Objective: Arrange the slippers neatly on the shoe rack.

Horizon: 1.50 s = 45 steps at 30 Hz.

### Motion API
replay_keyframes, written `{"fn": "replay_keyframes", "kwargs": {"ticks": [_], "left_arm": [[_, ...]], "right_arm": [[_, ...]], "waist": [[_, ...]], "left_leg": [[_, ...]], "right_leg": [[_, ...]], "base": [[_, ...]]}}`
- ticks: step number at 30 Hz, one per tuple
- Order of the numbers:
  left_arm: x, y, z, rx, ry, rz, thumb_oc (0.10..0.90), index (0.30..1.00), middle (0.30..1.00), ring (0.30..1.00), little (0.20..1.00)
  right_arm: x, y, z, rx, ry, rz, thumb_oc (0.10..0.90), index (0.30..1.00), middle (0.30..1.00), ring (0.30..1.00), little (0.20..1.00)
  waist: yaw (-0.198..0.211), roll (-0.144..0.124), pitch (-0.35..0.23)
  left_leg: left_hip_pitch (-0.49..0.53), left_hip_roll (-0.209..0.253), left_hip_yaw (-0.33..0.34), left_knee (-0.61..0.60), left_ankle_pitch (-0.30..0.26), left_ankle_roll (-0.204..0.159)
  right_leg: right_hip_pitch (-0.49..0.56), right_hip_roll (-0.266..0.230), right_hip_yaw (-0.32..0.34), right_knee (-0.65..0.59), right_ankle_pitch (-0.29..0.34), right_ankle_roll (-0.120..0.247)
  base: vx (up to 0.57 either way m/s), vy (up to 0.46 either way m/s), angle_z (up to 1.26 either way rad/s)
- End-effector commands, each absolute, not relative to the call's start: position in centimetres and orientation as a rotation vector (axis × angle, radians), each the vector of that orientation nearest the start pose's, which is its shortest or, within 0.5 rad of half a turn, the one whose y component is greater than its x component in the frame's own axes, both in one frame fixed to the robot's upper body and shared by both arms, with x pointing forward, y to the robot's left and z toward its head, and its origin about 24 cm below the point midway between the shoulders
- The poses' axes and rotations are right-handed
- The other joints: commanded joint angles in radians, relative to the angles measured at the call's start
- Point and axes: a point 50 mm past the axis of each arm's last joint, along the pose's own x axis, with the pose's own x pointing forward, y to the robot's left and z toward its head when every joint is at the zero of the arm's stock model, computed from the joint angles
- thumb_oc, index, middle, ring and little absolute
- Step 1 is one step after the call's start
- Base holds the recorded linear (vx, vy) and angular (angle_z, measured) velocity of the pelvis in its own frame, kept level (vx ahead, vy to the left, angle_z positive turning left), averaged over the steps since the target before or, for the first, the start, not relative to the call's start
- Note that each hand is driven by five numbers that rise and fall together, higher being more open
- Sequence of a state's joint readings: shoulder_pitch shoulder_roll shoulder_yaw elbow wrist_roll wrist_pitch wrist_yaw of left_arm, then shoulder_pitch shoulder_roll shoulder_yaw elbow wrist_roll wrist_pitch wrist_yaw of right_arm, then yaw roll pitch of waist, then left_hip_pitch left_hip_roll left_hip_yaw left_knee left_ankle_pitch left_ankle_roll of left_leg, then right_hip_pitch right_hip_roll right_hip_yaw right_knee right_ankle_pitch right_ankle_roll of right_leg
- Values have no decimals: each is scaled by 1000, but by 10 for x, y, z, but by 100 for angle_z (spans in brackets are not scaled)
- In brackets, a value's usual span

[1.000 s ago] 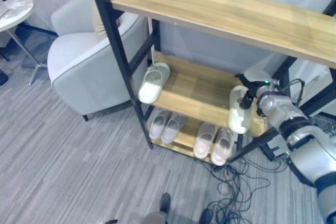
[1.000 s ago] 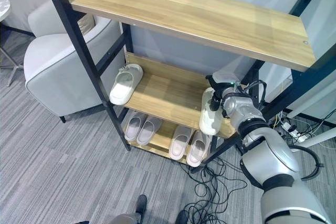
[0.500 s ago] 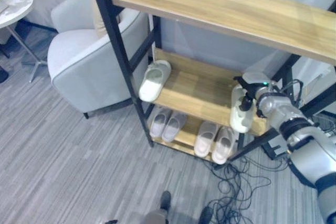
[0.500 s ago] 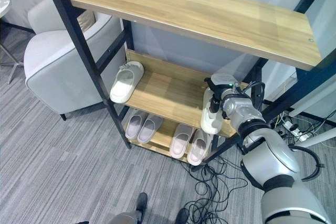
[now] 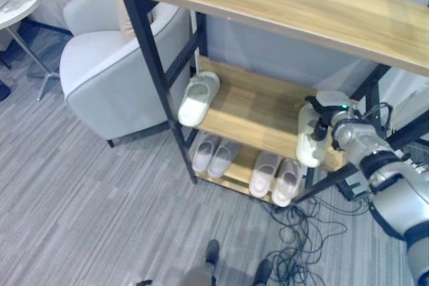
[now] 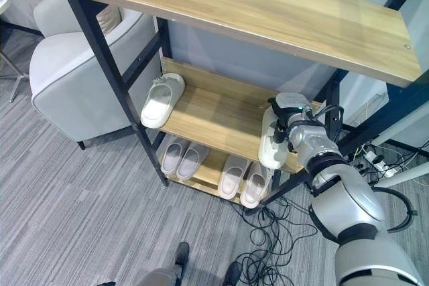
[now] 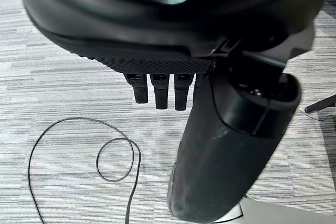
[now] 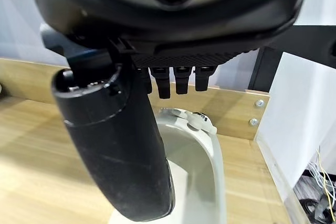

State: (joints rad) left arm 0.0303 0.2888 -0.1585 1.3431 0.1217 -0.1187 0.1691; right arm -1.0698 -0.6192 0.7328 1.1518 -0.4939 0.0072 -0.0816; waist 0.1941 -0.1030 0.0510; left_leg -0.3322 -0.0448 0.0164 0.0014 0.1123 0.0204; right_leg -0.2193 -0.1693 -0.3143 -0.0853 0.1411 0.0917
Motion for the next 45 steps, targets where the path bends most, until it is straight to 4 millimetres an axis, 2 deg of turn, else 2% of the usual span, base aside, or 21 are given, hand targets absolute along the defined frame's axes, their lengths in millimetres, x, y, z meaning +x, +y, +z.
{"fn": "replay_keyframes", "kwargs": {"ticks": [1, 5, 6, 7, 12, 14, 16, 17, 19, 21, 22, 24, 25, 27, 29, 31, 32, 33, 36, 45], "left_arm": [[73, 256, -159, 563, 1208, 106, 800, 900, 900, 900, 900], [75, 257, -158, 567, 1198, 115, 800, 900, 900, 900, 900], [75, 257, -158, 568, 1197, 116, 800, 900, 900, 900, 900], [76, 258, -158, 568, 1197, 120, 800, 900, 900, 900, 900], [74, 260, -157, 570, 1202, 127, 800, 900, 900, 900, 900], [73, 259, -158, 563, 1204, 138, 800, 900, 900, 900, 900], [74, 258, -158, 563, 1202, 139, 800, 900, 900, 900, 900], [75, 256, -158, 556, 1193, 141, 800, 900, 900, 900, 900], [78, 254, -158, 555, 1179, 135, 800, 900, 900, 900, 900], [79, 253, -158, 560, 1171, 129, 800, 900, 900, 900, 900], [83, 250, -157, 570, 1151, 125, 800, 900, 900, 900, 900], [86, 250, -157, 575, 1140, 123, 800, 900, 900, 900, 900], [90, 250, -156, 595, 1122, 108, 800, 900, 900, 900, 900], [93, 249, -155, 602, 1110, 105, 800, 900, 900, 900, 900], [102, 251, -152, 624, 1072, 110, 800, 900, 900, 900, 900], [104, 249, -152, 631, 1062, 101, 800, 900, 900, 900, 900], [108, 250, -150, 654, 1042, 91, 800, 900, 900, 900, 900], [108, 250, -150, 652, 1040, 91, 800, 900, 900, 900, 900], [115, 253, -147, 664, 1018, 106, 800, 900, 900, 900, 900], [117, 257, -145, 691, 1011, 127, 800, 900, 900, 900, 900]], "right_arm": [[404, -279, 248, -1664, -38, -340, 800, 900, 900, 900, 900], [404, -278, 249, -1647, -51, -348, 800, 900, 900, 900, 900], [403, -280, 248, -1649, -44, -354, 574, 561, 561, 561, 561], [403, -281, 246, -1653, -37, -340, 400, 300, 300, 300, 300], [403, -277, 251, -1626, -77, -340, 400, 300, 300, 300, 300], [401, -263, 256, -1607, -193, -327, 400, 300, 300, 300, 300], [399, -261, 254, -1605, -216, -318, 400, 300, 300, 300, 300], [395, -251, 258, -1582, -309, -304, 400, 300, 300, 300, 300], [387, -245, 260, -1497, -412, -320, 400, 300, 300, 300, 300], [383, -240, 260, -1506, -460, -319, 400, 300, 300, 300, 300], [372, -223, 270, -1363, -610, -339, 400, 300, 300, 300, 300], [371, -221, 268, -1382, -628, -336, 400, 300, 300, 300, 300], [366, -207, 278, -1481, -729, -357, 400, 300, 300, 300, 300], [365, -200, 278, -1510, -765, -350, 400, 300, 300, 300, 300], [365, -186, 293, -1528, -841, -372, 400, 300, 300, 300, 300], [367, -184, 291, -1520, -867, -407, 400, 300, 300, 300, 300], [376, -184, 289, -1610, -834, -422, 400, 300, 300, 300, 300], [376, -183, 290, -1611, -836, -423, 400, 300, 300, 300, 300], [381, -180, 303, -1645, -847, -451, 400, 300, 300, 300, 300], [388, -186, 322, -1650, -842, -537, 400, 300, 300, 300, 300]], "waist": [[31, 13, 49], [35, 10, 53], [37, 7, 55], [37, 5, 56], [35, 0, 61], [33, -1, 71], [30, -2, 71], [27, 0, 76], [26, 2, 85], [27, 1, 86], [30, 2, 94], [33, -1, 93], [46, -3, 100], [51, -6, 104], [67, -13, 112], [73, -15, 114], [96, -22, 120], [94, -22, 121], [110, -35, 128], [146, -65, 149]], "left_leg": [[83, -13, -51, -89, -30, -25], [80, -14, -57, -89, -29, -25], [80, -15, -60, -89, -29, -24], [80, -15, -61, -89, -29, -25], [78, -18, -65, -89, -28, -23], [84, -16, -64, -89, -33, -22], [81, -18, -65, -89, -31, -20], [82, -18, -64, -89, -33, -18], [90, -17, -65, -89, -39, -16], [87, -18, -66, -89, -36, -14], [91, -17, -66, -89, -43, -13], [86, -19, -68, -89, -39, -11], [91, -16, -68, -89, -47, -11], [87, -18, -69, -89, -41, -10], [81, -18, -76, -89, -38, -11], [79, -19, -81, -89, -38, -10], [76, -21, -91, -89, -41, -11], [72, -22, -92, -89, -35, -10], [65, -23, -104, -89, -36, -13], [31, -36, -149, -88, -23, -15]], "right_leg": [[98, -15, 2, -2, 19, 70], [99, -14, -2, -2, 20, 70], [101, -14, -6, -2, 21, 70], [101, -14, -8, -2, 21, 71], [102, -14, -10, -2, 22, 72], [108, -12, -8, -2, 21, 72], [105, -14, -9, -2, 24, 73], [107, -15, -9, -2, 26, 73], [114, -14, -9, -2, 26, 74], [110, -15, -10, -2, 27, 75], [114, -14, -9, -2, 25, 75], [110, -16, -13, -2, 26, 75], [115, -13, -12, -2, 20, 75], [113, -13, -14, -2, 23, 75], [112, -12, -19, -2, 22, 75], [112, -12, -22, -2, 23, 75], [114, -10, -29, -2, 21, 77], [111, -12, -30, -2, 24, 77], [112, -10, -39, -2, 25, 79], [111, -13, -80, -2, 37, 84]], "base": [[-11, -12, 4], [-1, -8, 8], [7, -6, 9], [7, -10, 8], [1, -3, 2], [0, 0, 0], [0, 0, 0], [0, 0, 0], [0, 0, 0], [0, 0, 0], [0, 0, 0], [0, 0, 0], [0, 0, 0], [-11, 0, 2], [-23, -8, 4], [-8, -1, 8], [-10, 2, 18], [-7, -6, 15], [-8, 6, 18], [7, 24, 20]]}}
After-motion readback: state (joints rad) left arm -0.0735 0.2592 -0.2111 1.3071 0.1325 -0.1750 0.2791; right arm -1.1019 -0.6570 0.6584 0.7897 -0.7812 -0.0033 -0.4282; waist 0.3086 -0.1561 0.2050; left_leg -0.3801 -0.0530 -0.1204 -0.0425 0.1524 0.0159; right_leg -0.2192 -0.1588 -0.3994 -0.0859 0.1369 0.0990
